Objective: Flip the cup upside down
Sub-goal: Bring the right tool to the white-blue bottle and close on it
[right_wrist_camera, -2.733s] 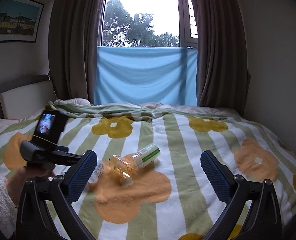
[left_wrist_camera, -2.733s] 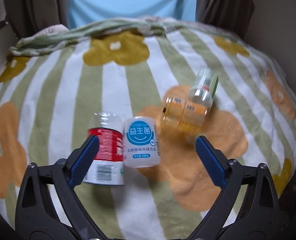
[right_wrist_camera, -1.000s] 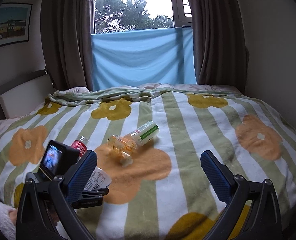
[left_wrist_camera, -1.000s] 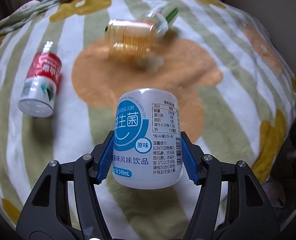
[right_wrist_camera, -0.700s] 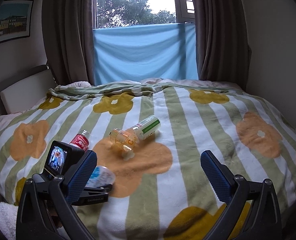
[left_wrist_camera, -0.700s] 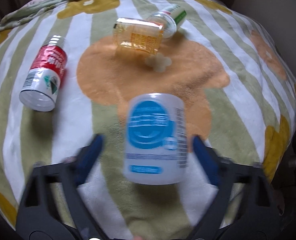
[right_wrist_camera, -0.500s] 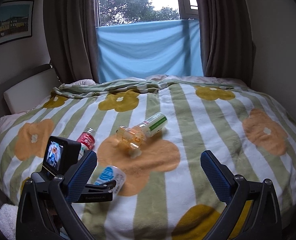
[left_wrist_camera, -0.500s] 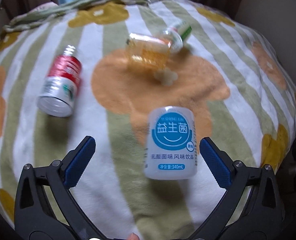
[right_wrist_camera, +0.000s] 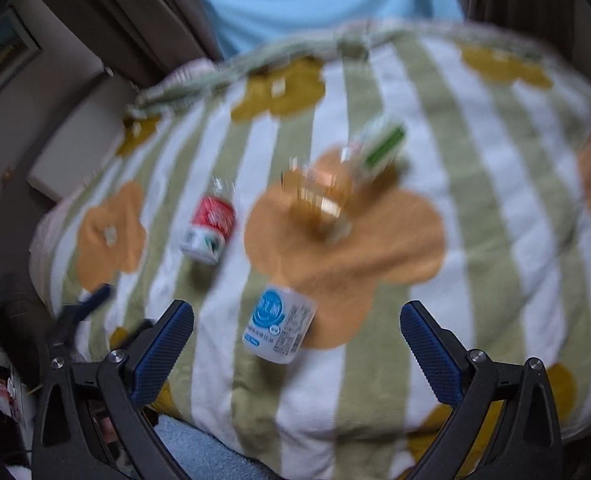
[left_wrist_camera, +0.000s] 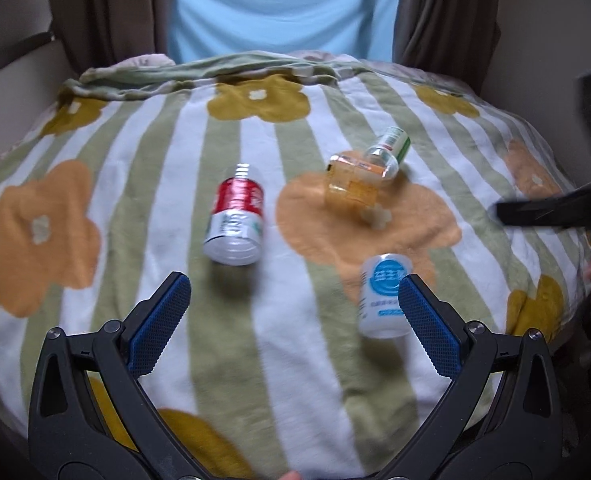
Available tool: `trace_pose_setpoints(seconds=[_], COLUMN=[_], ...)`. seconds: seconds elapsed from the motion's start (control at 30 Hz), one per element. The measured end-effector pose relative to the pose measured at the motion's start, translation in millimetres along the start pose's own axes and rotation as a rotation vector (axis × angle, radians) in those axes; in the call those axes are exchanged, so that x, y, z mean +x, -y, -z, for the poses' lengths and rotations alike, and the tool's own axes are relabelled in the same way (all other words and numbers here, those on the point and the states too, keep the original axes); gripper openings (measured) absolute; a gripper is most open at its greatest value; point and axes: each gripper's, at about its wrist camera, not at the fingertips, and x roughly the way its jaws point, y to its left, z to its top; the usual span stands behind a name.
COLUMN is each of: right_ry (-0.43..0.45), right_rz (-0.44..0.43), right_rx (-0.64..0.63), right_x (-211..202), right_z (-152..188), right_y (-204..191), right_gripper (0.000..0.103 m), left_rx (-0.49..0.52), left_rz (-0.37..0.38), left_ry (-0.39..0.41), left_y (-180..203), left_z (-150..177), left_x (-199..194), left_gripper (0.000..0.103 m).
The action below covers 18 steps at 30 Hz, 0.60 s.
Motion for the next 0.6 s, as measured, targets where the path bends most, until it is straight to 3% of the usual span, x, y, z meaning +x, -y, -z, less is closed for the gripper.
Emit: trace_pose_setpoints(seconds=[0.1,0.2,0.47,0.6], right_ry=[-0.121,-0.203,-0.292,-0.314], right_rz=[-0.04,-0.047,0.001,0.015], right_rx=[0.072,0.152,0.168,0.111], right_x=[49,85,119,124], right_z=[6,13,14,9], right_y=[-1,0,-4,-9], right_gripper=[0.102,0.092,0.057,0.056], left_rx=[0.003,-0.002,-0.044,-0.047], left_rz=[-0.009,-0.015,0.023,0.023], left_ry=[-0.001,0.004,-0.007,-0.007], left_y=[-14,-26,-47,-49], left_z=[7,11,15,14], left_x=[-6,-10,-6,-4], left_gripper=[0.103,0.103,0.103,0.103])
